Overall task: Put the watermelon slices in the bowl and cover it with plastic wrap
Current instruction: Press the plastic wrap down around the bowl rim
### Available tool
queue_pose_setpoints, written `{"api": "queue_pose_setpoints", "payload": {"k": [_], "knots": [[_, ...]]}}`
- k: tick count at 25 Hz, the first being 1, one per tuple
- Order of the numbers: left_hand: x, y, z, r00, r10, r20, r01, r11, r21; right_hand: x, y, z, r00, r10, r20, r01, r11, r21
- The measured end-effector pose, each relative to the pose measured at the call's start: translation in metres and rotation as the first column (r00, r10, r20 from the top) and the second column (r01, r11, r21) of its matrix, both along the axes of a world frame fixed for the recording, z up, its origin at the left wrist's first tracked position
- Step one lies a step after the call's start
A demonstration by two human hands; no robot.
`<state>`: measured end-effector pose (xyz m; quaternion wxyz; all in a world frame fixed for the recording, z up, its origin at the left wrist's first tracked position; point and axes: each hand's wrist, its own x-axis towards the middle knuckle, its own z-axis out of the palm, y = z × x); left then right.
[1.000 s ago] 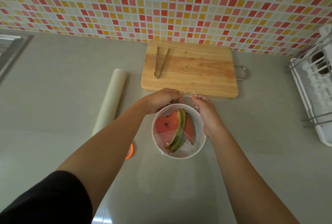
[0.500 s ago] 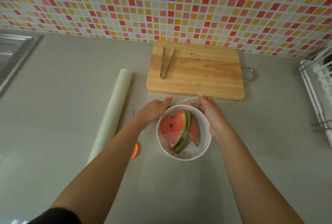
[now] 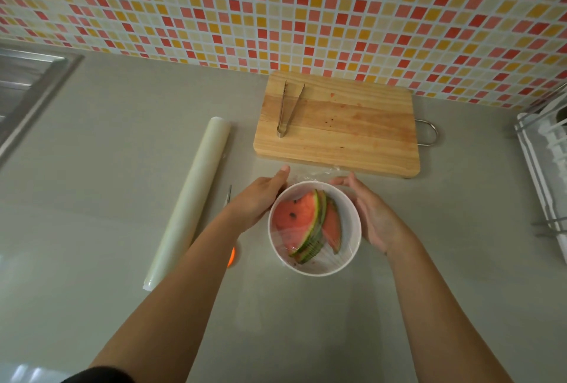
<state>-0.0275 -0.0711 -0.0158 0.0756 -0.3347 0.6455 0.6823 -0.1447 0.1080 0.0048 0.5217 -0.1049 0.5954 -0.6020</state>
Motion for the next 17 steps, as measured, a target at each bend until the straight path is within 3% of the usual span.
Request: {"api": "queue_pose_setpoints", "payload": {"k": [2, 6, 12, 17], "knots": [[0.005, 0.006, -0.003, 0.998, 0.037, -0.043, -0.036, 0.999, 0.022, 0.001, 0.000, 0.000, 1.000, 0.016, -0.001, -0.016, 1.000, -0.005], [0.004, 0.010, 0.000, 0.942, 0.301, -0.151, -0.246, 0.921, 0.303, 0.004, -0.004, -0.004, 0.997, -0.041, -0.059, 0.043, 0.998, 0.034], [-0.003, 0.014, 0.000, 0.919, 0.371, -0.133, -0.317, 0.897, 0.308, 0.010, -0.007, -0.007, 0.987, -0.158, -0.035, 0.158, 0.987, -0.006], [0.008, 0.017, -0.001, 0.961, 0.259, -0.096, -0.222, 0.931, 0.290, 0.009, -0.003, -0.012, 0.991, -0.122, -0.059, 0.121, 0.992, -0.024]]}}
